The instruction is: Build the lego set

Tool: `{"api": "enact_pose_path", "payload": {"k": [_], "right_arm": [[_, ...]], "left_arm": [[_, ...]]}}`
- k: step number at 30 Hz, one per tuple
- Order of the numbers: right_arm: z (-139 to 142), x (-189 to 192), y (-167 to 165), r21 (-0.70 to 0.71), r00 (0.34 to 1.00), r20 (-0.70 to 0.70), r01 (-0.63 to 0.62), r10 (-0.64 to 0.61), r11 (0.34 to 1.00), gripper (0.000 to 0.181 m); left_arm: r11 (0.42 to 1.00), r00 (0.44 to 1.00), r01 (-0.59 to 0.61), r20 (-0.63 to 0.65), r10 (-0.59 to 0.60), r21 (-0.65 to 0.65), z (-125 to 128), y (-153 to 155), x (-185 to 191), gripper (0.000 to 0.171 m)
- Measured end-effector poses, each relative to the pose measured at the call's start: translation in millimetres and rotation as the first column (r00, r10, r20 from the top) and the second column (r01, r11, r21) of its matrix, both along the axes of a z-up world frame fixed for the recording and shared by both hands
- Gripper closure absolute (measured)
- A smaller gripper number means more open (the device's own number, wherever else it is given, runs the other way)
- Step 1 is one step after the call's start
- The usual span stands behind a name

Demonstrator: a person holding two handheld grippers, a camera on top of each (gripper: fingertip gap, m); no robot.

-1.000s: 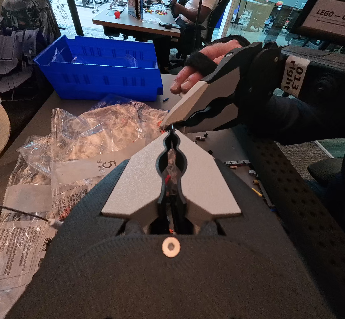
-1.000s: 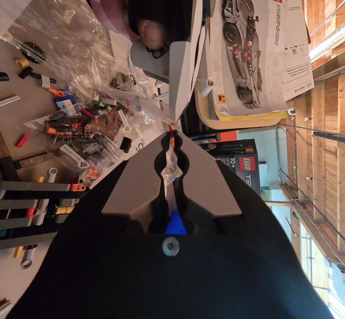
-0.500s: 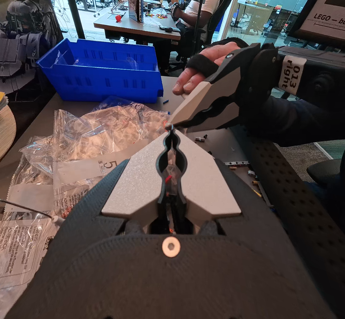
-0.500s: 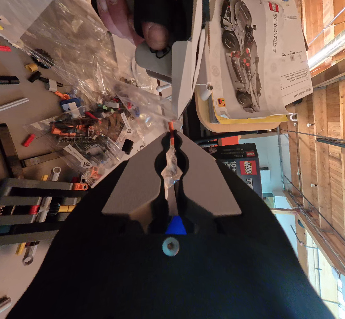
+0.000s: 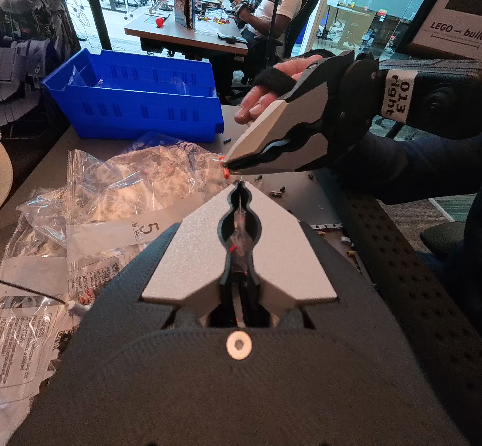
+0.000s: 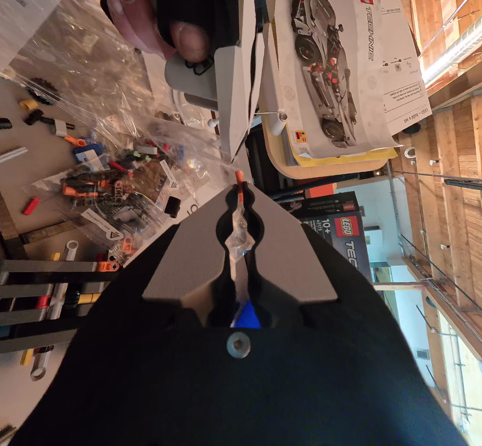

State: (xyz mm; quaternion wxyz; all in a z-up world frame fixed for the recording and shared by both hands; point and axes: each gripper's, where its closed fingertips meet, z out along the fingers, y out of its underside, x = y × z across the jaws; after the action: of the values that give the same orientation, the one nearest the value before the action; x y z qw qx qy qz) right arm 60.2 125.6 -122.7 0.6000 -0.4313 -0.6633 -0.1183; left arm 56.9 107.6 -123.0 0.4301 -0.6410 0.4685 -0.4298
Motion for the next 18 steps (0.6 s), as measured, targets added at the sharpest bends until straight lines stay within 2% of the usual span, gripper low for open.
{"api": "enact_pose_path", "payload": {"k": [9, 18], "right_arm": [[-18.1, -7.7, -4.8, -0.102, 0.998, -0.004, -0.055, 0.055, 0.993, 0.181], [-39.5, -12.5, -3.1, -0.183, 0.997, 0.01, -0.075, 0.078, 0.98, 0.181]], "left_arm": [[1.0, 1.0, -0.001, -0.031, 0.001, -0.017, -10.3, 1.1, -1.8, 0.171], [0.995, 0.986, -0.073, -0.155, 0.062, -0.065, -43.1, 12.2, -19.1, 0.171]]}}
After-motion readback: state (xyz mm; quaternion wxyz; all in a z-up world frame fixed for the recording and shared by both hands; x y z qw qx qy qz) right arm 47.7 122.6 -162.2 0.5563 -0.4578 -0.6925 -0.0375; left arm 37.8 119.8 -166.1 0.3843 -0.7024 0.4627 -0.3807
